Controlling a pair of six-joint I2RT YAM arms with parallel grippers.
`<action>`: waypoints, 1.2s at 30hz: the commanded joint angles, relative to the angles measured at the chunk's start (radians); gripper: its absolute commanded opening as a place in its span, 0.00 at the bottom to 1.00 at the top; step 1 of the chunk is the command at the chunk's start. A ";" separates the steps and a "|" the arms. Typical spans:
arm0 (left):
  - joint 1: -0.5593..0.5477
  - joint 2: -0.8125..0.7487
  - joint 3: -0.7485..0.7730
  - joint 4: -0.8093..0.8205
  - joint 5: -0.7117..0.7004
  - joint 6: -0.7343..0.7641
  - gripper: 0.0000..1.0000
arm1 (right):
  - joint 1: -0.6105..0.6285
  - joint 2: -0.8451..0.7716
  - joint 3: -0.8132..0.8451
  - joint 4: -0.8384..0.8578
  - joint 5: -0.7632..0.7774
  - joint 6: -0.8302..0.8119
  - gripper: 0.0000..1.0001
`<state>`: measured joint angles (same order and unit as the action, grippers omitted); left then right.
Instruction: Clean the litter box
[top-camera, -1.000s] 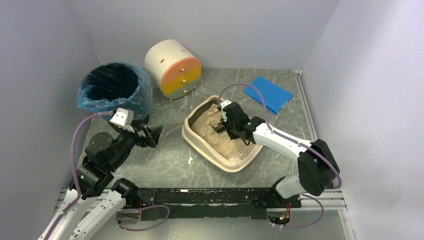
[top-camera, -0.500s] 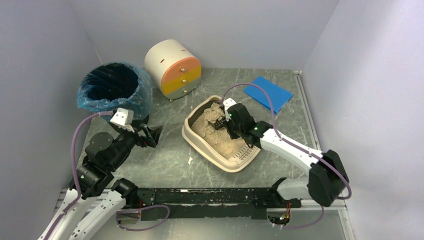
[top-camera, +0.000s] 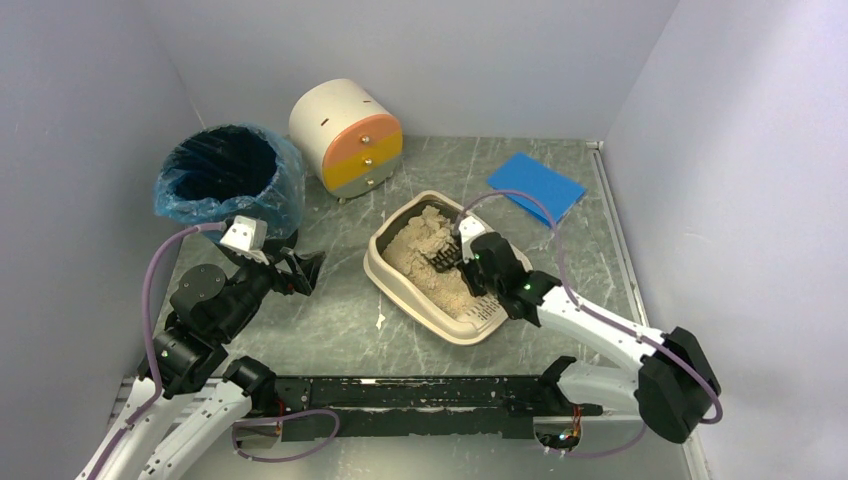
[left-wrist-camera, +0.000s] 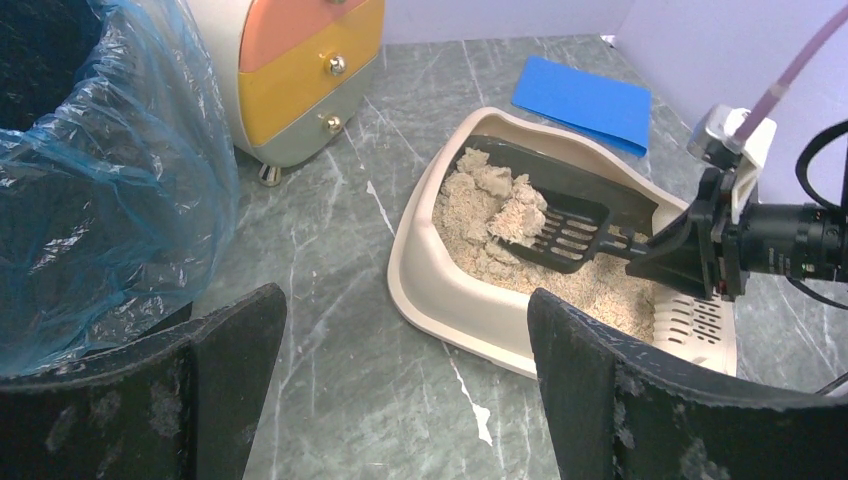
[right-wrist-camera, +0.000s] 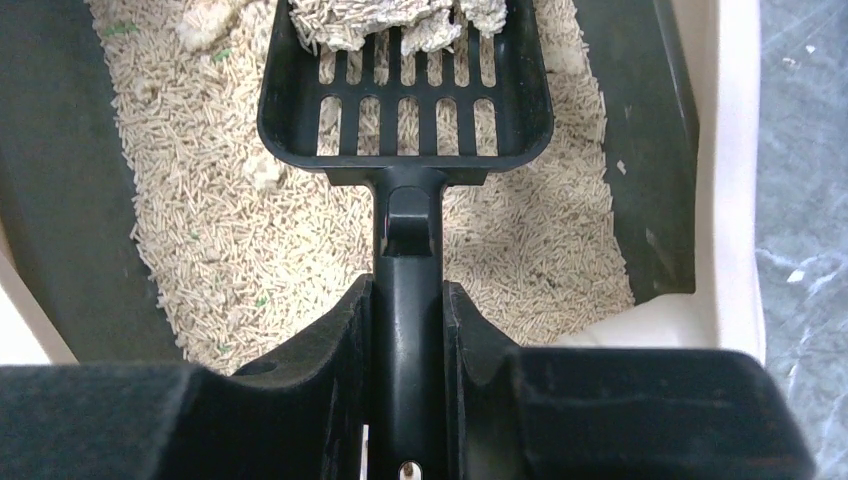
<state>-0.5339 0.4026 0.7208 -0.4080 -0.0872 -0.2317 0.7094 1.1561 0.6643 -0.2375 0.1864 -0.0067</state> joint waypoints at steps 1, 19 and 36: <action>0.002 -0.001 0.011 0.022 -0.009 0.000 0.94 | 0.005 -0.096 -0.076 0.189 -0.021 0.003 0.00; 0.002 0.008 0.014 0.014 -0.030 -0.006 0.95 | 0.011 -0.447 -0.283 0.379 0.040 -0.023 0.00; 0.003 0.028 0.012 0.018 -0.022 -0.008 0.94 | 0.049 -0.491 -0.298 0.374 0.082 -0.047 0.00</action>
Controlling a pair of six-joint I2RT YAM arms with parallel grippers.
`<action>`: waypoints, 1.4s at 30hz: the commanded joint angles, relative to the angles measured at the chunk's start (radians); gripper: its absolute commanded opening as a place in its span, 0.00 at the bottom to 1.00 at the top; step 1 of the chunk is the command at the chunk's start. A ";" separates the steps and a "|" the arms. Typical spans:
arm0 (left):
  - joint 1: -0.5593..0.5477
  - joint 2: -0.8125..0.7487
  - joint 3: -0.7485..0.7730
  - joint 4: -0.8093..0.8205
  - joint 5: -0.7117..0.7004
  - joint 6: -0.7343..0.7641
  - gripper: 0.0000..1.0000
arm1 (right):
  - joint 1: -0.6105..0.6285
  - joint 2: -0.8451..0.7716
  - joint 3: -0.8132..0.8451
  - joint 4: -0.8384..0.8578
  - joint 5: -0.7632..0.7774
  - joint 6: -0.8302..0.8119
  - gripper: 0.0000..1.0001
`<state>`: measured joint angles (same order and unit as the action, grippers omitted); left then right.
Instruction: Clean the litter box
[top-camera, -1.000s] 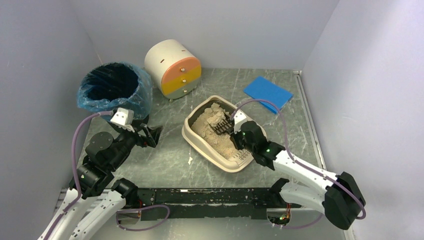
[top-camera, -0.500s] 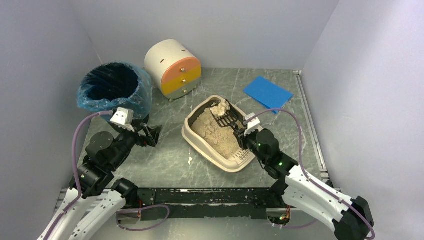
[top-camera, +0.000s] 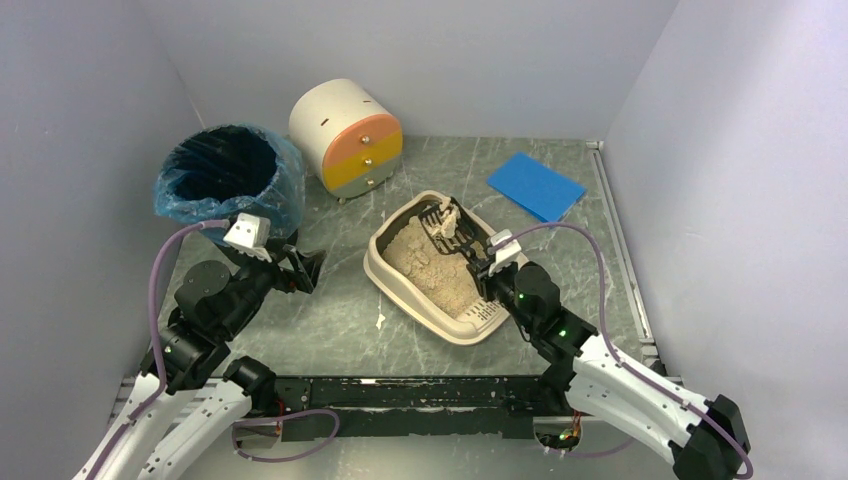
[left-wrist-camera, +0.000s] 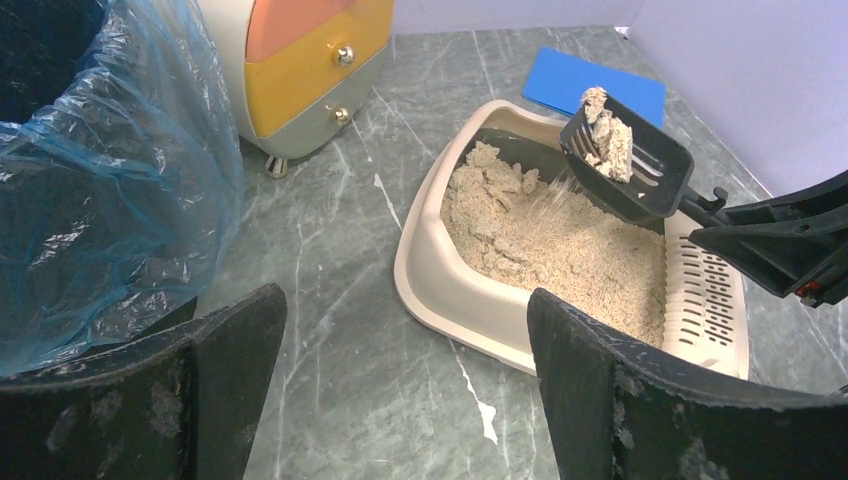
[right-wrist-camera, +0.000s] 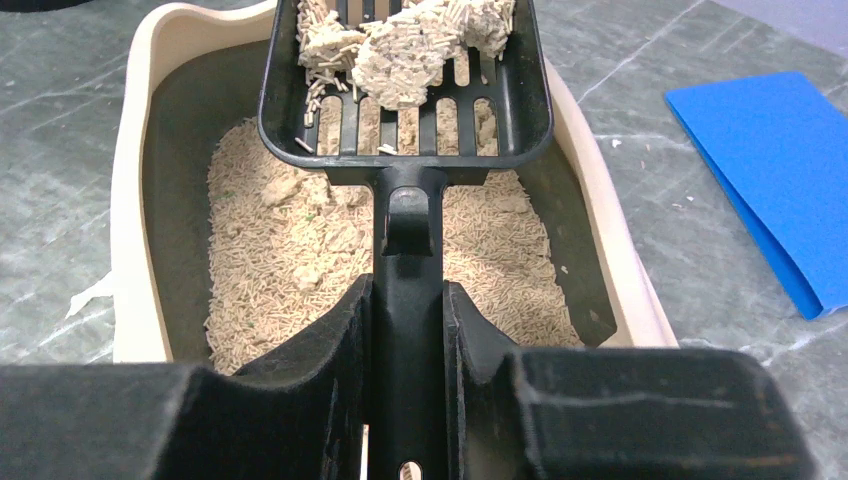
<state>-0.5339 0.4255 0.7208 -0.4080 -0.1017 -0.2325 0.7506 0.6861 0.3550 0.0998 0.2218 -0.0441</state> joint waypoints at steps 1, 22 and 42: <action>0.003 0.006 0.012 0.017 -0.009 -0.007 0.94 | 0.010 -0.021 0.015 0.031 0.054 -0.012 0.00; 0.005 0.008 0.011 0.024 0.015 -0.002 0.95 | 0.039 -0.102 0.042 0.160 0.045 -0.193 0.00; 0.005 0.014 0.015 0.013 0.016 -0.001 0.95 | 0.113 -0.021 0.080 0.153 0.113 -0.212 0.00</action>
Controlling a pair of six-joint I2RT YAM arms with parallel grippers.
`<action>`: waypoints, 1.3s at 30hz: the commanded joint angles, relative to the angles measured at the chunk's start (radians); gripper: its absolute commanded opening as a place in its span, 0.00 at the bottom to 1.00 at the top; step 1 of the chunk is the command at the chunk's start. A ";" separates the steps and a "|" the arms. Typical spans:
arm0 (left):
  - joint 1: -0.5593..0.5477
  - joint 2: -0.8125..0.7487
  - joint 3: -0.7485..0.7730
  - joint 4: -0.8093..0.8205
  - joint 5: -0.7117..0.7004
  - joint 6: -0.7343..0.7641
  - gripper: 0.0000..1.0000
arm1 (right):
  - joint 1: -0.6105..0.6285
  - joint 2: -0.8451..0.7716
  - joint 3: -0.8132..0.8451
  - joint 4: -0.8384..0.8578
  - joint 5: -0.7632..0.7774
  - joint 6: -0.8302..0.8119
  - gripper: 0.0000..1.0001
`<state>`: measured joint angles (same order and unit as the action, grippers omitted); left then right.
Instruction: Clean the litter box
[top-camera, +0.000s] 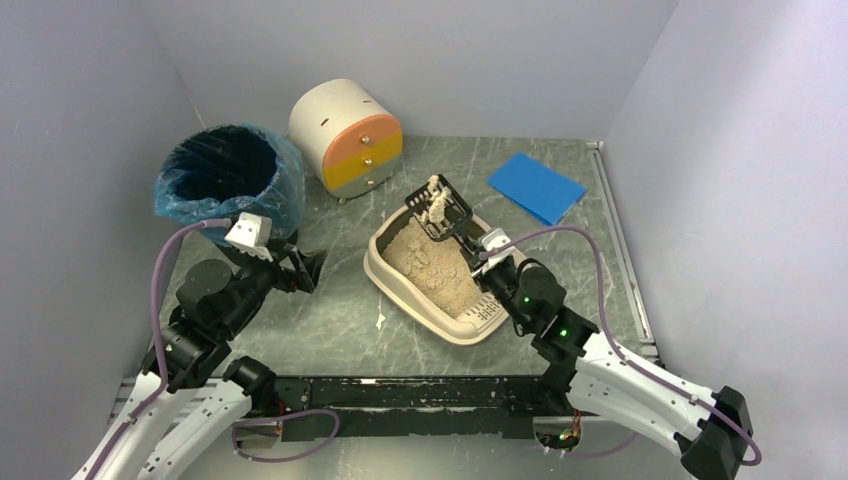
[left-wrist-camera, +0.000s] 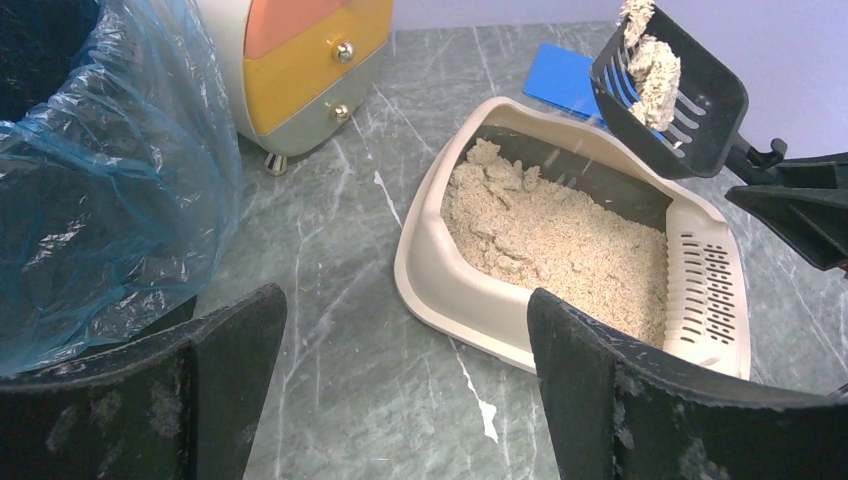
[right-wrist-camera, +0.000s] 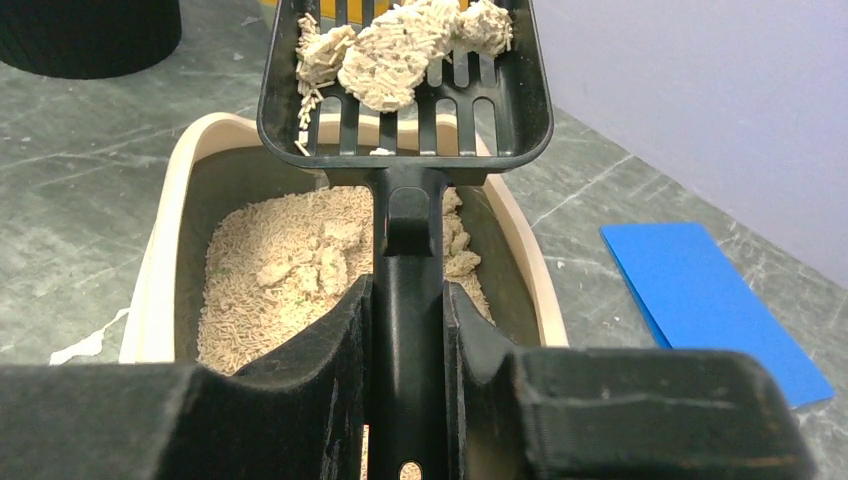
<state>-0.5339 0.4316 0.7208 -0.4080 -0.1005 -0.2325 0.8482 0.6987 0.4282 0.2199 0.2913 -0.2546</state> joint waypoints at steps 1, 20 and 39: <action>0.005 0.007 0.015 0.014 0.014 -0.002 0.94 | 0.017 -0.035 0.006 0.012 0.058 0.009 0.00; 0.005 -0.006 0.015 0.005 -0.011 -0.006 0.95 | 0.020 0.041 0.070 -0.213 0.039 0.147 0.00; 0.005 -0.006 0.011 0.014 -0.010 -0.006 0.95 | 0.038 0.043 0.046 -0.264 -0.027 0.393 0.00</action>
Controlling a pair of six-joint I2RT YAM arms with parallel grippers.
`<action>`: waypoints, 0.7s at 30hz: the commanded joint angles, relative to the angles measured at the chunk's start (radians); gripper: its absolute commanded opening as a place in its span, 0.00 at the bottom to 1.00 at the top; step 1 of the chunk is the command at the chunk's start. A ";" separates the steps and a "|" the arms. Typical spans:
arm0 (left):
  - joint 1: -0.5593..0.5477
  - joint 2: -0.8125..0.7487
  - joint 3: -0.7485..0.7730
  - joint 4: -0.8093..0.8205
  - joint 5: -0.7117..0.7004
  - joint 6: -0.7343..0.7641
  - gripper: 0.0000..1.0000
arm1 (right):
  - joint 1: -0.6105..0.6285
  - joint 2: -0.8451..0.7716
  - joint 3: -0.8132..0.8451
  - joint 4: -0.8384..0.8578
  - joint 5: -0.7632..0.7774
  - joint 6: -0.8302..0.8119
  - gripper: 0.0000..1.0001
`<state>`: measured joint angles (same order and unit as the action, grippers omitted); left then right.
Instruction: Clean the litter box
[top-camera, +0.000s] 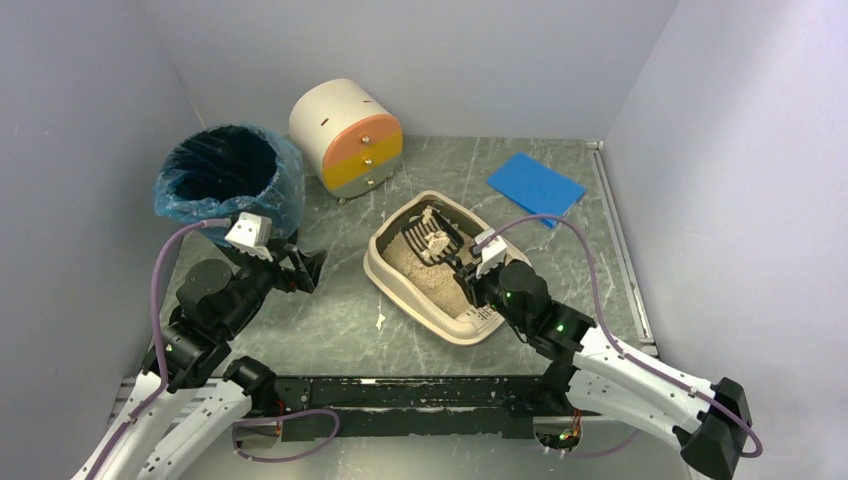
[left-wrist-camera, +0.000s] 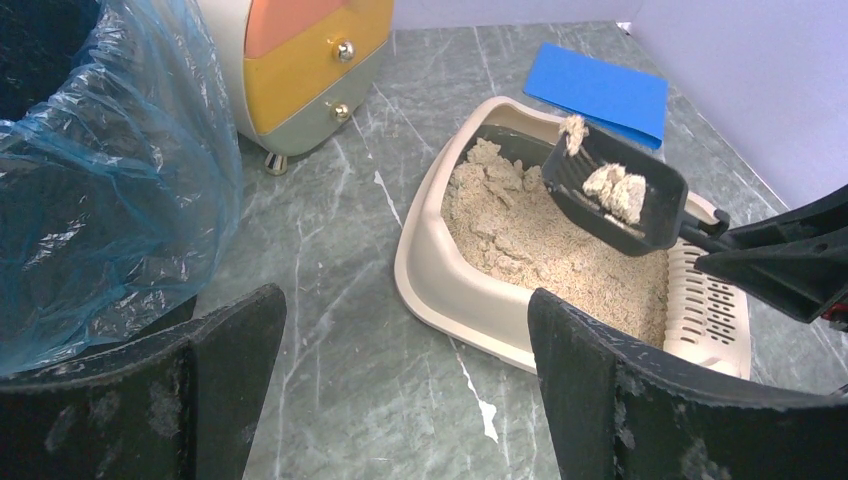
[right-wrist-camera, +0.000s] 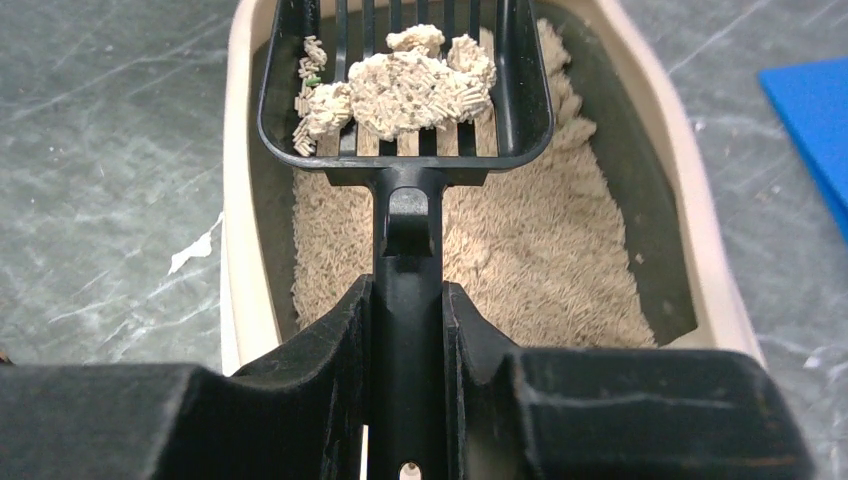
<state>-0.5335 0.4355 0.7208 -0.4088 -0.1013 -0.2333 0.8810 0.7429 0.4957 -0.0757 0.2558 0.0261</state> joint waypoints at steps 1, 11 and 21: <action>0.004 -0.009 0.012 0.012 -0.010 -0.005 0.95 | 0.005 -0.017 -0.020 0.048 0.037 0.086 0.00; 0.004 -0.001 0.013 0.009 -0.008 -0.007 0.95 | 0.006 -0.074 -0.109 0.181 0.000 -0.032 0.00; 0.004 0.007 0.014 0.012 0.010 -0.007 0.95 | 0.006 -0.175 -0.169 0.159 -0.015 -0.028 0.00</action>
<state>-0.5335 0.4419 0.7208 -0.4084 -0.1009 -0.2356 0.8837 0.6025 0.3611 0.0395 0.2680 -0.0044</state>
